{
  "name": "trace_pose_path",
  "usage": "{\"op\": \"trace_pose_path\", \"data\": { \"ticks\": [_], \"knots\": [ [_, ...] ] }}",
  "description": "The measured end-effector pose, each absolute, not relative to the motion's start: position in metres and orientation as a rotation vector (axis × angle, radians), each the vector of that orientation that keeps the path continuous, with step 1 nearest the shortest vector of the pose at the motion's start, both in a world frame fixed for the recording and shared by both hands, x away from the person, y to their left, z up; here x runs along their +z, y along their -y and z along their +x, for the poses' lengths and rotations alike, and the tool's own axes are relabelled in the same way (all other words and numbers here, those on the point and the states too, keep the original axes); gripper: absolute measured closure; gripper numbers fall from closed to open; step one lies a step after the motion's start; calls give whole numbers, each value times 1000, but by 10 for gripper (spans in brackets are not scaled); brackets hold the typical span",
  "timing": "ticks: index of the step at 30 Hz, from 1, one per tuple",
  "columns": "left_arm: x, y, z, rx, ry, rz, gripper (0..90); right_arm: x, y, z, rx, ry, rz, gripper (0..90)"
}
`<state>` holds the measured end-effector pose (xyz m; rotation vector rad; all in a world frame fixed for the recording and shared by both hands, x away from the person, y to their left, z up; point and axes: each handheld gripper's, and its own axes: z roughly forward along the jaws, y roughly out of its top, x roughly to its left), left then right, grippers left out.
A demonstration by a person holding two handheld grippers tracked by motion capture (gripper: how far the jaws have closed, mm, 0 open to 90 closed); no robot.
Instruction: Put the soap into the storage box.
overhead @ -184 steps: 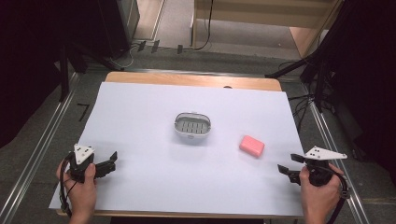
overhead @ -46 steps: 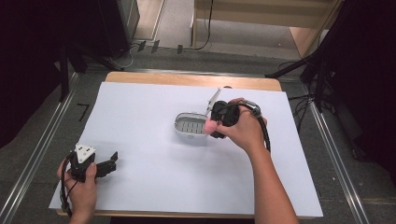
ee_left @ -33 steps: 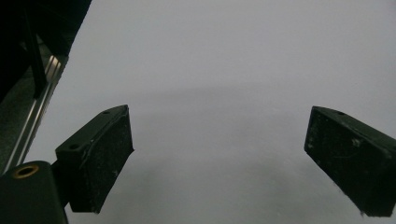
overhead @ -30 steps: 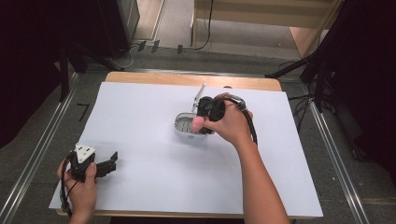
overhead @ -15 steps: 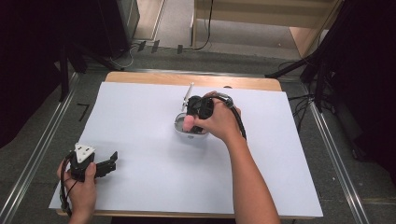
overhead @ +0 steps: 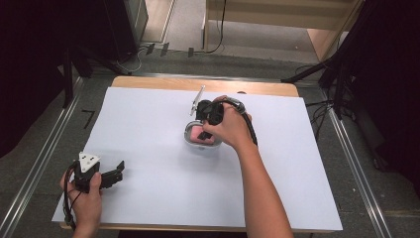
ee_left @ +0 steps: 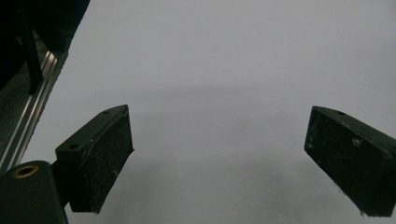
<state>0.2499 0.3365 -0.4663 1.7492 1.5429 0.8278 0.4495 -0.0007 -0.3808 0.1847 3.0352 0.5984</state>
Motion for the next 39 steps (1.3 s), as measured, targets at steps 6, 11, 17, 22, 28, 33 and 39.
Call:
{"op": "trace_pose_path", "data": {
  "ticks": [6,11,17,22,28,33,39],
  "knots": [
    [-466,-336,250,830,-1545,1752,85,-377,8,446,608,-3002,241,351],
    [-466,-336,250,831,-1544,1753,85,-373,18,440,656,-2953,285,312],
    [-466,-336,250,832,-1544,1755,85,-374,38,434,717,-2864,334,235],
    [-466,-336,250,831,-1545,1758,85,-378,59,429,737,-2846,401,157],
    [-466,-336,250,831,-1549,1761,84,-384,82,423,762,-2833,449,137],
    [-466,-336,250,831,-1546,1759,85,-390,110,411,777,-2805,521,103],
    [-466,-336,250,831,-1547,1763,84,-398,135,400,791,-2774,602,49]
  ]
}}
